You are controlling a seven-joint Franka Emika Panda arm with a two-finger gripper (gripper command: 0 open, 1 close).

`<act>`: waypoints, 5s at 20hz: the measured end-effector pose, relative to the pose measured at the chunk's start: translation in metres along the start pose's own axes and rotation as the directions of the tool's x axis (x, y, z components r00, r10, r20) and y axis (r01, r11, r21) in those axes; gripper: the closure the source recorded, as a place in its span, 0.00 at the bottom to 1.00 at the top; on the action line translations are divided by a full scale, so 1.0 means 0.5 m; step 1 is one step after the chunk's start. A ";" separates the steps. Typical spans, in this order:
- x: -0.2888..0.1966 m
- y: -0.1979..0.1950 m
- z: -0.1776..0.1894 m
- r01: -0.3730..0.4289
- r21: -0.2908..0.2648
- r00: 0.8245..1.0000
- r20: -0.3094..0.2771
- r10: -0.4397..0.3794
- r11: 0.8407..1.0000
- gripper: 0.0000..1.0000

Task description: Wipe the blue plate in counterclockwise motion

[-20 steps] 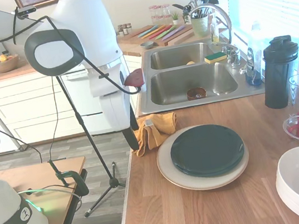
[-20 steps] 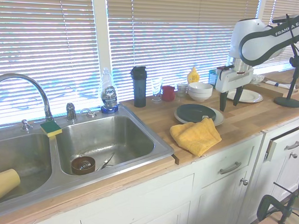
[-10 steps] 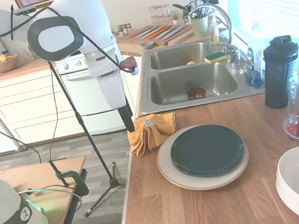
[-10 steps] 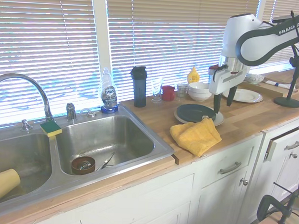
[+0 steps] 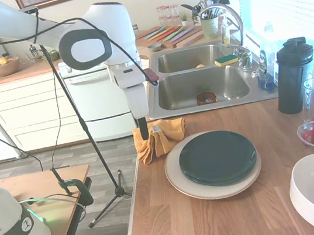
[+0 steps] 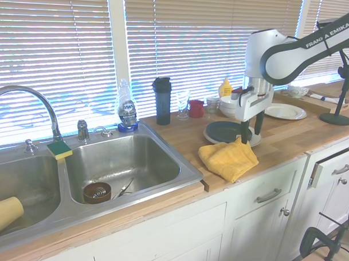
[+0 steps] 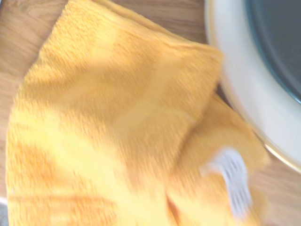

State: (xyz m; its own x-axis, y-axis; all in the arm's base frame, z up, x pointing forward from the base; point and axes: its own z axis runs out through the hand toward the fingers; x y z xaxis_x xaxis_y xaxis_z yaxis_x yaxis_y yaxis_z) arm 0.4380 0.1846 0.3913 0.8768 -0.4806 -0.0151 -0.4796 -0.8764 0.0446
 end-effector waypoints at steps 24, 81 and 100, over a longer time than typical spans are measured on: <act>0.093 -0.054 0.092 0.181 0.076 0.964 0.184 -0.193 0.980 1.00; 0.077 0.174 -0.095 -0.084 0.110 0.988 -0.118 0.097 0.990 1.00; 0.265 0.059 -0.147 -0.254 0.079 0.966 -0.020 0.257 0.964 1.00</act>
State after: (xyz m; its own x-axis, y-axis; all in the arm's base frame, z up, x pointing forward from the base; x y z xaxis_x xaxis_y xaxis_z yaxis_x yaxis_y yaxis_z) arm 0.5427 0.0973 0.4640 0.7248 -0.6888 0.0167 -0.6881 -0.7249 -0.0321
